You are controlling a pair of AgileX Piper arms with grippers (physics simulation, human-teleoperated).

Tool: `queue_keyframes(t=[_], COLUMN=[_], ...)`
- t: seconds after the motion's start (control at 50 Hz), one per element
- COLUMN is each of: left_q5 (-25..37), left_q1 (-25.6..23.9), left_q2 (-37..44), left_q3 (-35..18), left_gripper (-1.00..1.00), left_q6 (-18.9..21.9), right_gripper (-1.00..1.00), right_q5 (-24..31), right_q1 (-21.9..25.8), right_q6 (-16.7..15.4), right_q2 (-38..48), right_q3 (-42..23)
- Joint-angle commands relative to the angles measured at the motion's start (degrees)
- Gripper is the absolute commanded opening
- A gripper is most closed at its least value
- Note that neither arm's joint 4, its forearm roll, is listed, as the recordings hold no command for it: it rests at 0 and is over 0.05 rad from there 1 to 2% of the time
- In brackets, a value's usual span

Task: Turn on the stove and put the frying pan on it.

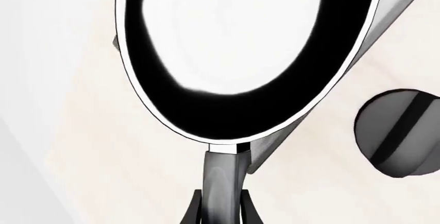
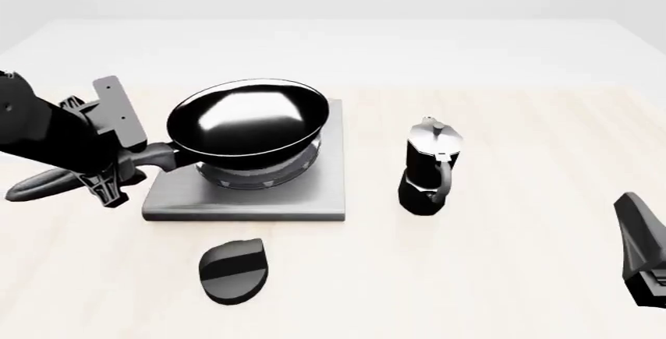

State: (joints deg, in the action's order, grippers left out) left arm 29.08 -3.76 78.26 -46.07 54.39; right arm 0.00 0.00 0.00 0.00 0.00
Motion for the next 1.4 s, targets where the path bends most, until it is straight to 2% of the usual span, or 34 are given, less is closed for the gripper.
queue_keyframes(t=[0.02,0.56,0.88,0.9,1.28,1.4], left_q5=[-8.84,-13.69,-13.16,-13.82,-13.36,-11.57], left_q1=[-2.15,-1.10,-1.97,-1.38,-1.58,-2.65], left_q2=[5.94,8.75,9.70,9.31,7.53,5.75], left_q3=[2.48,5.84,5.34,6.17,7.00,6.24], left_gripper=[-1.00,-1.00,-1.00,1.00,1.00,1.00], left_q6=[-1.56,-0.01,-0.88,-0.10,-0.54,-2.24], right_gripper=[1.00,1.00,1.00,1.00,1.00,1.00], right_q5=[0.00,0.00,0.00,0.00,0.00,0.00], right_q1=[0.00,0.00,0.00,0.00,0.00,0.00], right_q6=[0.00,0.00,0.00,0.00,0.00,0.00], right_q2=[0.00,0.00,0.00,0.00,0.00,0.00], right_q3=[0.00,0.00,0.00,0.00,0.00,0.00])
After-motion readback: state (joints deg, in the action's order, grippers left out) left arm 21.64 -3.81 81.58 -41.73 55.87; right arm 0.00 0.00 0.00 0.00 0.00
